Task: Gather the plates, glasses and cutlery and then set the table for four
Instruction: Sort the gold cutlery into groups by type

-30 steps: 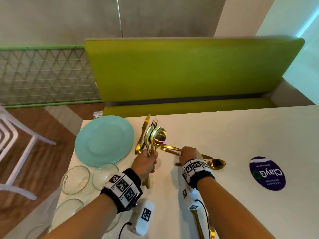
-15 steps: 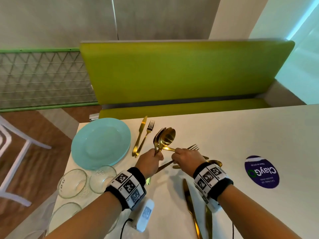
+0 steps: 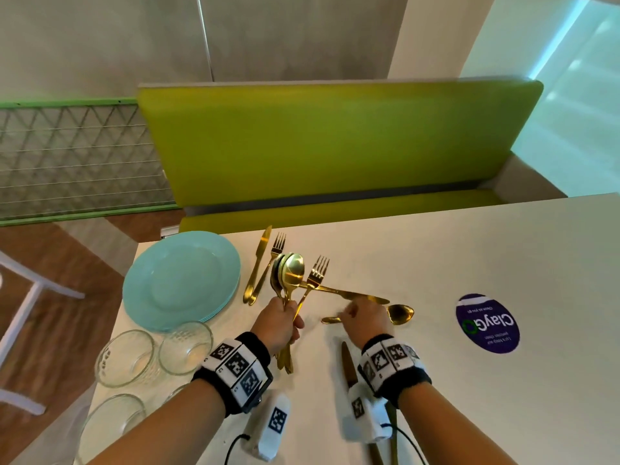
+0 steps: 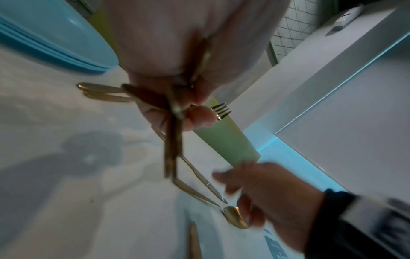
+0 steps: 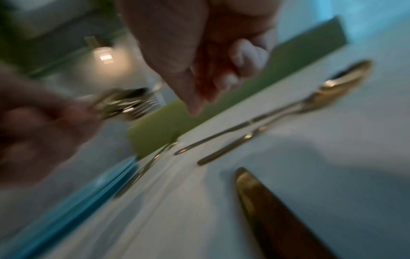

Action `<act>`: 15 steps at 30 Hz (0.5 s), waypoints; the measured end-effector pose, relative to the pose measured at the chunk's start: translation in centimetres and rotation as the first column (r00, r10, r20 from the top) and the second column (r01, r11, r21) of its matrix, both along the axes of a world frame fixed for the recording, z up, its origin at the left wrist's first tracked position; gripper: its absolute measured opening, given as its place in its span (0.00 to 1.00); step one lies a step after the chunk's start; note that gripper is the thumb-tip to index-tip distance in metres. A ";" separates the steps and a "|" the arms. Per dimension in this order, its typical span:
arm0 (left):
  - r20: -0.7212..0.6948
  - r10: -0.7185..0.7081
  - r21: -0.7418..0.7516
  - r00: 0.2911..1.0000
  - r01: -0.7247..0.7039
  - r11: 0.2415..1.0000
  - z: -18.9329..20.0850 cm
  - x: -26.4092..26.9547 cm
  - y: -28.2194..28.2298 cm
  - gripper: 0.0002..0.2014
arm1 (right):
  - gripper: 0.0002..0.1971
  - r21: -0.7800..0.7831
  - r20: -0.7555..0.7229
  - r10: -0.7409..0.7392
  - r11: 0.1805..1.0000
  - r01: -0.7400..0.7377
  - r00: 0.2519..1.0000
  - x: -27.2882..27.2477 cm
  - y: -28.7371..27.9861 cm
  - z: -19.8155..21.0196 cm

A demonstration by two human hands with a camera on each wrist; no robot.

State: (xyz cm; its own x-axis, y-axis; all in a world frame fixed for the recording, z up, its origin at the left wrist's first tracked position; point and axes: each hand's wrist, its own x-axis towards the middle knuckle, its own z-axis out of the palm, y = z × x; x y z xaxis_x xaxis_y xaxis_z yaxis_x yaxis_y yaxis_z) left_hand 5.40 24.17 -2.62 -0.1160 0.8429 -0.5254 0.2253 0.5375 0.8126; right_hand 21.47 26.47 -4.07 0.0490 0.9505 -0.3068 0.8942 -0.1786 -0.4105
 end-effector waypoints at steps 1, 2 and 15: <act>-0.007 0.008 0.005 1.000 -0.008 1.000 0.0 -0.3 -0.1 0.13 | 0.15 -0.133 -0.026 -0.118 0.985 0.114 0.993 0.7 0.5 -0.9; -0.008 0.018 0.006 1.000 -0.018 1.000 0.1 -0.5 -0.2 0.13 | 0.17 -0.234 -0.060 -0.224 0.950 0.205 0.973 1.3 0.9 -1.6; 0.058 0.090 0.033 0.994 -0.092 0.995 0.9 -3.5 -1.3 0.12 | 0.10 -0.336 0.078 -0.029 0.940 0.054 0.996 3.2 0.7 -2.0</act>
